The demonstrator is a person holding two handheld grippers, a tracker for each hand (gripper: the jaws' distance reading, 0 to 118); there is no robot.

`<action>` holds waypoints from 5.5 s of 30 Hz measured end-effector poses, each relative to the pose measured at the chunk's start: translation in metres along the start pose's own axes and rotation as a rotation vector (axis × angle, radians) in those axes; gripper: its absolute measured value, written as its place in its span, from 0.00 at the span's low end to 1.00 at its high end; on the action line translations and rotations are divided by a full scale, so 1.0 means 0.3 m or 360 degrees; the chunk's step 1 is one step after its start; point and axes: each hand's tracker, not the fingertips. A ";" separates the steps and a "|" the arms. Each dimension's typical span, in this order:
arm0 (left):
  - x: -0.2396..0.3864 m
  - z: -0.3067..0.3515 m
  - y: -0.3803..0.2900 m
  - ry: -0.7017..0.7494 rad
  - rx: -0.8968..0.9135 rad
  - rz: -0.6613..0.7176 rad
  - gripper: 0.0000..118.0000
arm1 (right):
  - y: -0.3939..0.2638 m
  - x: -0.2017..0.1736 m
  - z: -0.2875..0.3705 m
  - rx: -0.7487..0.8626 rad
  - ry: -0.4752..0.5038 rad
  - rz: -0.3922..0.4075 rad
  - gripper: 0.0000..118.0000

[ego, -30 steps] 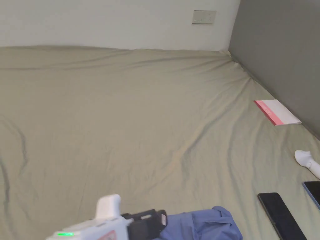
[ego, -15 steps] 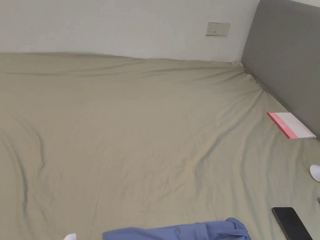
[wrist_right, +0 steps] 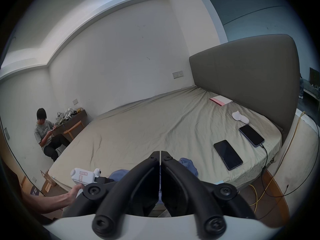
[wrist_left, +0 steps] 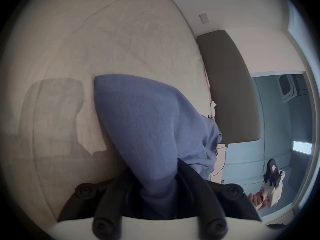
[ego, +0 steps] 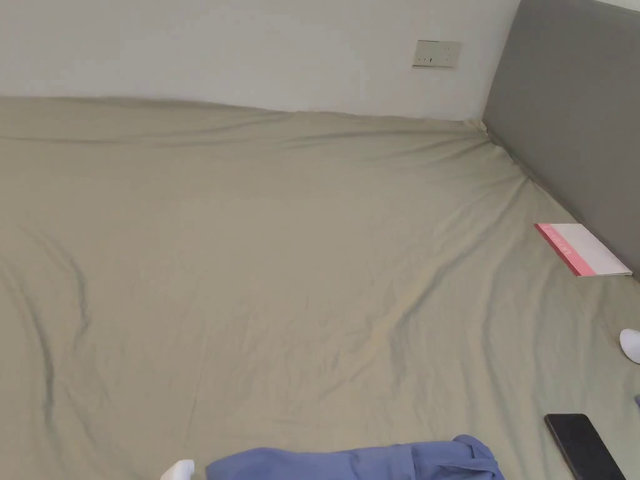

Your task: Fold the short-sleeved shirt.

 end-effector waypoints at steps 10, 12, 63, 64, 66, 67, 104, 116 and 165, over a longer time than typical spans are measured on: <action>-0.059 0.215 0.026 0.0153 0.0213 0.0005 0.10 | 0.022 -0.026 -0.030 0.0024 0.0045 -0.0004 0.02; -0.065 0.250 0.029 0.0180 0.0213 -0.0017 0.10 | 0.020 -0.033 -0.051 0.0020 0.0066 -0.0006 0.02; -0.176 0.584 0.147 0.0311 0.0314 -0.0067 0.12 | -0.013 -0.039 -0.122 -0.0086 0.0030 0.0013 0.04; -0.144 0.625 0.148 0.0381 0.0346 -0.0068 0.12 | -0.014 -0.039 -0.124 -0.0088 0.0031 0.0018 0.04; -0.115 0.718 0.168 0.0574 0.0361 -0.0135 0.12 | -0.016 -0.037 -0.128 -0.0091 0.0031 0.0020 0.04; -0.083 0.750 0.175 0.0710 0.0343 -0.0218 0.13 | -0.017 -0.036 -0.129 -0.0088 0.0035 0.0014 0.04; 0.520 0.268 0.086 0.0605 0.0583 -0.0823 0.88 | -0.030 0.034 -0.075 -0.0043 -0.0008 -0.0113 0.04; 0.522 -0.123 -0.124 0.0929 0.0371 -0.1373 0.15 | -0.049 -0.015 -0.093 -0.0093 0.0045 -0.0041 0.04; 0.054 -0.004 0.112 -0.0096 -0.0043 -0.0132 0.97 | -0.534 -0.273 -0.881 -0.0943 0.0694 -0.0138 0.03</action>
